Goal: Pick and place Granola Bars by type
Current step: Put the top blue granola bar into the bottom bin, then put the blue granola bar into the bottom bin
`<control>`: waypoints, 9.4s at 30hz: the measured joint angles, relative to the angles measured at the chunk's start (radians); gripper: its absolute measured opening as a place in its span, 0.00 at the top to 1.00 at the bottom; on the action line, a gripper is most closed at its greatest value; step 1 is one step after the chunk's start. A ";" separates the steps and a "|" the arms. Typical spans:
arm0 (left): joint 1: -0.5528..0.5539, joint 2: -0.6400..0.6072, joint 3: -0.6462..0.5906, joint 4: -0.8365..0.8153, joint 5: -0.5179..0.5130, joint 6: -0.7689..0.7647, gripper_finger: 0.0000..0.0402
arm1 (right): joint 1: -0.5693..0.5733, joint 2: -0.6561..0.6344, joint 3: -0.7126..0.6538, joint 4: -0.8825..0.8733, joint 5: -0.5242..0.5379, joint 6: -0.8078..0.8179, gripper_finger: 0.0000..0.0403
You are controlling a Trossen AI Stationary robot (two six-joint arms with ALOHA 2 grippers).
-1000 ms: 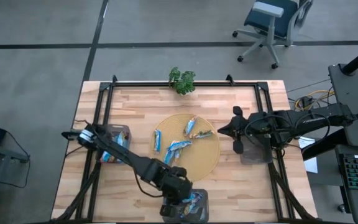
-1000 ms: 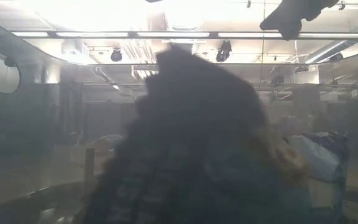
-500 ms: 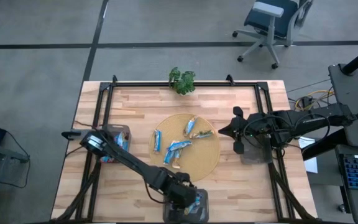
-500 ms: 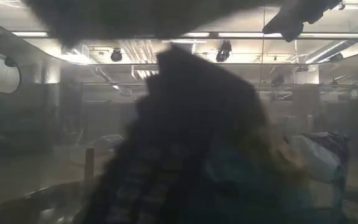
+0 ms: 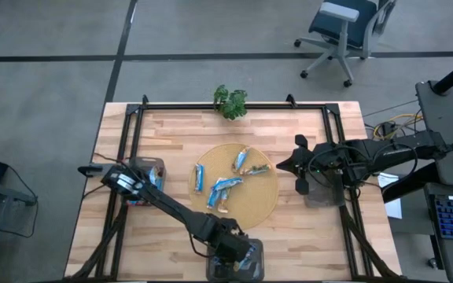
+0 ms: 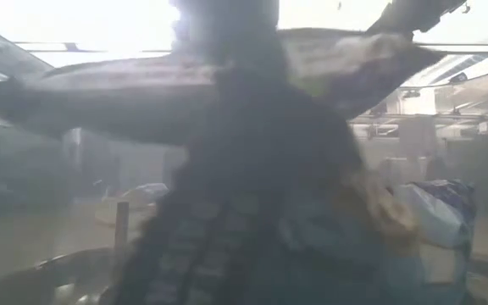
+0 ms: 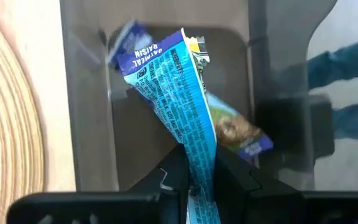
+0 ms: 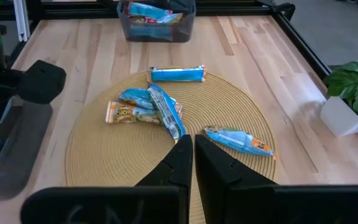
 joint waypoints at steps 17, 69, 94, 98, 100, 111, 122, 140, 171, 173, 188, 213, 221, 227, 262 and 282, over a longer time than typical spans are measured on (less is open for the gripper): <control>0.014 0.001 0.000 -0.044 0.034 -0.087 0.82 | 0.000 0.000 0.000 0.000 0.000 -0.018 0.98; 0.079 -0.582 -0.034 0.290 -0.217 0.477 1.00 | 0.001 -0.001 0.000 0.243 -0.051 -0.068 0.98; 0.336 -1.242 -0.979 0.575 -0.240 0.207 1.00 | 0.000 0.036 0.079 0.363 -0.053 -0.075 0.98; 0.337 -1.355 -1.041 0.574 -0.300 0.202 1.00 | -0.008 0.116 0.200 0.301 -0.054 -0.120 0.98; 0.337 -1.397 -1.062 0.555 -0.312 0.202 1.00 | -0.019 0.165 0.274 0.250 -0.054 -0.107 0.98; 0.337 -1.556 -1.180 0.547 -0.266 0.211 1.00 | -0.045 0.397 0.639 0.039 -0.062 -0.117 0.98; 0.337 -1.652 -1.266 0.547 -0.219 0.245 1.00 | -0.058 0.559 0.913 -0.215 -0.113 -0.054 0.98; 0.337 -1.870 -1.278 0.411 -0.219 0.296 1.00 | -0.229 0.621 1.237 -0.382 -0.236 -0.074 0.98; 0.337 -1.892 -1.289 0.369 -0.262 0.275 1.00 | -0.315 0.749 1.277 -0.769 -0.277 -0.188 0.30; 0.337 -1.892 -1.296 0.362 -0.260 0.276 1.00 | -0.315 0.777 1.277 -0.797 -0.300 -0.220 0.31; 0.337 -1.893 -1.340 0.366 -0.260 0.257 1.00 | -0.296 1.023 1.277 -0.800 -0.353 -0.460 0.35; 0.337 -1.893 -1.340 0.366 -0.260 0.257 1.00 | -0.206 1.312 1.275 -0.719 -0.447 -0.358 0.37; 0.337 -1.893 -1.340 0.365 -0.260 0.257 1.00 | -0.203 1.351 1.275 -0.663 -0.447 -0.343 0.38; 0.337 -1.893 -1.340 0.363 -0.260 0.256 1.00 | -0.198 1.386 1.270 -0.637 -0.446 -0.366 0.38; 0.337 -1.893 -1.340 0.358 -0.288 0.254 1.00 | -0.197 1.425 1.133 -0.517 -0.410 -0.362 0.48; 0.337 -1.893 -1.340 0.359 -0.289 0.246 1.00 | -0.197 1.424 1.192 -0.557 -0.410 -0.384 0.85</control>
